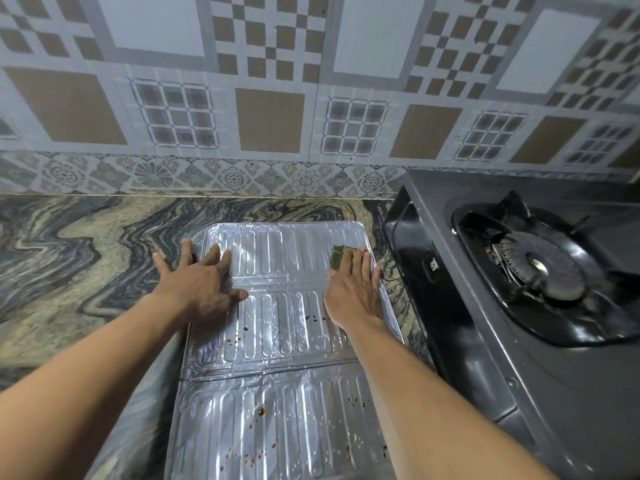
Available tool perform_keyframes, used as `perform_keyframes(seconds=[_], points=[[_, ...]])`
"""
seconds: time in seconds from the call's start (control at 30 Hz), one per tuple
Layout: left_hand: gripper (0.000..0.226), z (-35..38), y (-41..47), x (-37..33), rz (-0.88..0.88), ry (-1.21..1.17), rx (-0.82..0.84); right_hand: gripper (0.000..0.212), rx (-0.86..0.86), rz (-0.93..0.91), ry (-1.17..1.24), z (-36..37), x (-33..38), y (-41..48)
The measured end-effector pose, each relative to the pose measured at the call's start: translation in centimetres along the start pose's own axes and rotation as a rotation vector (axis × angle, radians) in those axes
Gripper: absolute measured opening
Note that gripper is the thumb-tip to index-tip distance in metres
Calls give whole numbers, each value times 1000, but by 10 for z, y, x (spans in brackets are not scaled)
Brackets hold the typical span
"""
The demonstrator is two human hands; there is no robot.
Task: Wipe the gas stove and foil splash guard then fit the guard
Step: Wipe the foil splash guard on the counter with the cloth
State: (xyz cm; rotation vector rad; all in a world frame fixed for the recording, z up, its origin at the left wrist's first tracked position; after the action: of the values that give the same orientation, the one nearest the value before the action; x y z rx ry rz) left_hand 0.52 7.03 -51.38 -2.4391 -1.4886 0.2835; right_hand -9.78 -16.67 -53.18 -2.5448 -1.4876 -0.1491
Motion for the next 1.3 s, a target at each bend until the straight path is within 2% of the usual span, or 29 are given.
perform_keyframes(seconds=[0.13,0.33,0.57,0.83,1.1,1.3], points=[[97,-1,-11,3,65,17,-42,60,10,-10,-16,1,0,1],[104,3,-38,21,129,25,-12,62,27,-12,-27,2,0,2],[93,8,-44,17,132,71,30,60,27,-19,-41,0,4,-1],[92,12,-42,17,94,34,72,62,42,-211,26,5,67,-28],[92,9,-46,16,90,-13,78,59,54,-322,119,14,111,-40],[93,2,-55,17,127,22,33,58,83,-332,133,17,115,-41]])
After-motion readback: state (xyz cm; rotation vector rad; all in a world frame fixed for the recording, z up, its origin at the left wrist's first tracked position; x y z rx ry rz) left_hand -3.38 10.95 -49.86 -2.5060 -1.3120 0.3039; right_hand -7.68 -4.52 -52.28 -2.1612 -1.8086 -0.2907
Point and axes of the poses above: each hand's wrist, its own y-axis towards the middle knuckle, its own z-axis out of the palm, x = y × z, the point moved 7 cm from there along y, towards the middle knuckle, and after that the axes turned 1 degree about -x, right-handed, at the moved point
